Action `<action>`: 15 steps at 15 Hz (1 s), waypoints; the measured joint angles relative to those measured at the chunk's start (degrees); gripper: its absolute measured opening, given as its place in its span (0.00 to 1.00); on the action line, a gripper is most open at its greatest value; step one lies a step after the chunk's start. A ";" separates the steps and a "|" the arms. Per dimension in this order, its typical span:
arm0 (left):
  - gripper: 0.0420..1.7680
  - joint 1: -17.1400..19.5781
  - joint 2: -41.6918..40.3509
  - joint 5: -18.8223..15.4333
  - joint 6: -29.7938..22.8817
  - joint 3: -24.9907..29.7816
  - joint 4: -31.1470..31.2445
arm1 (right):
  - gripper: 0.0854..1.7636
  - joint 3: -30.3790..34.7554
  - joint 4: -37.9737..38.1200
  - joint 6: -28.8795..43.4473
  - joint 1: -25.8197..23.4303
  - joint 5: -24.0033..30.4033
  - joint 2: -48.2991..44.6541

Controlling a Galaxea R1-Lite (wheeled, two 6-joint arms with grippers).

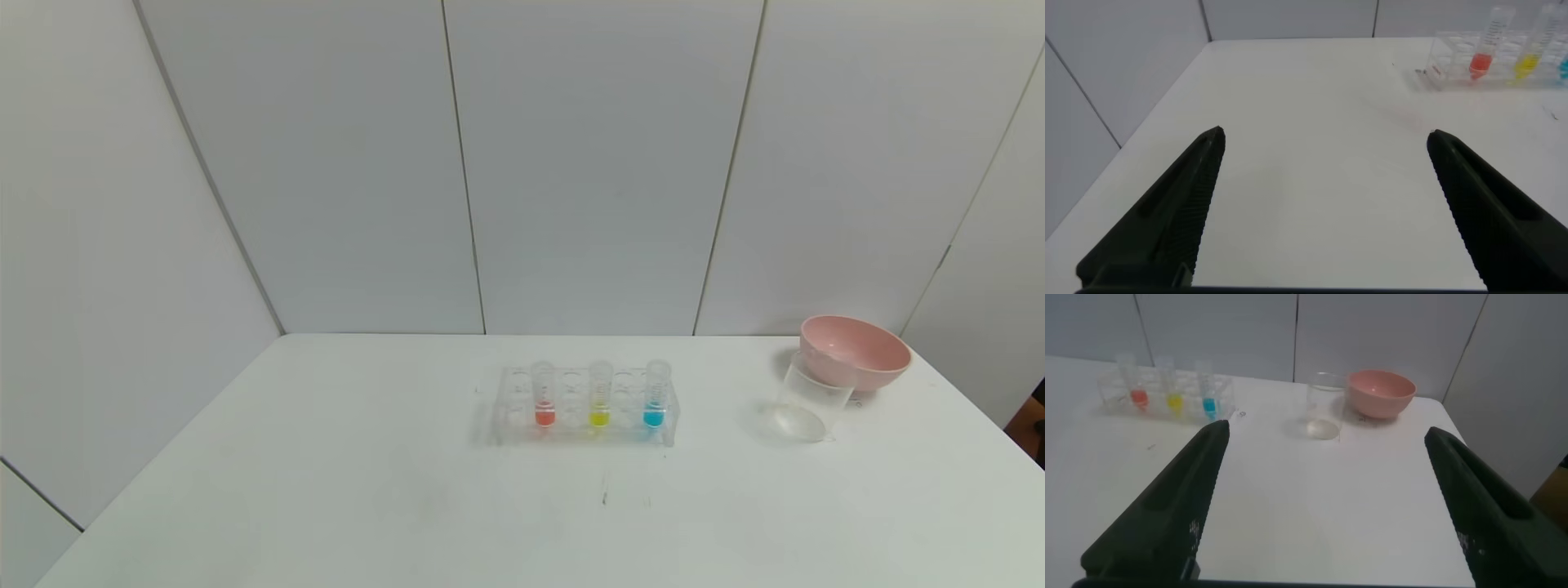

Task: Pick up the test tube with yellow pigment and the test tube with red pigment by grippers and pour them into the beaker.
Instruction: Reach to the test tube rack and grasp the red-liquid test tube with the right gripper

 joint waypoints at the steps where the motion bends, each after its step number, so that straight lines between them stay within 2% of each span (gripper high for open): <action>1: 1.00 0.00 0.00 0.00 0.00 0.00 0.00 | 0.97 -3.52 0.33 0.00 -0.09 0.22 2.84; 5: 1.00 0.00 0.00 0.00 0.00 0.00 0.00 | 0.97 -19.27 0.79 1.54 0.44 0.41 19.42; 9: 1.00 0.00 0.00 0.00 0.00 0.00 0.00 | 0.97 -35.84 -2.08 5.68 2.58 -1.58 40.96; 10: 1.00 0.00 0.00 0.00 0.00 0.00 0.00 | 0.97 -38.53 -3.73 6.29 5.23 -4.10 45.40; 12: 1.00 0.00 0.00 0.00 0.00 0.00 0.00 | 0.97 -41.31 -8.34 7.11 14.02 -13.37 53.71; 15: 1.00 0.00 0.00 0.02 0.00 0.00 0.00 | 0.97 -39.74 -22.49 8.42 29.77 -29.77 64.85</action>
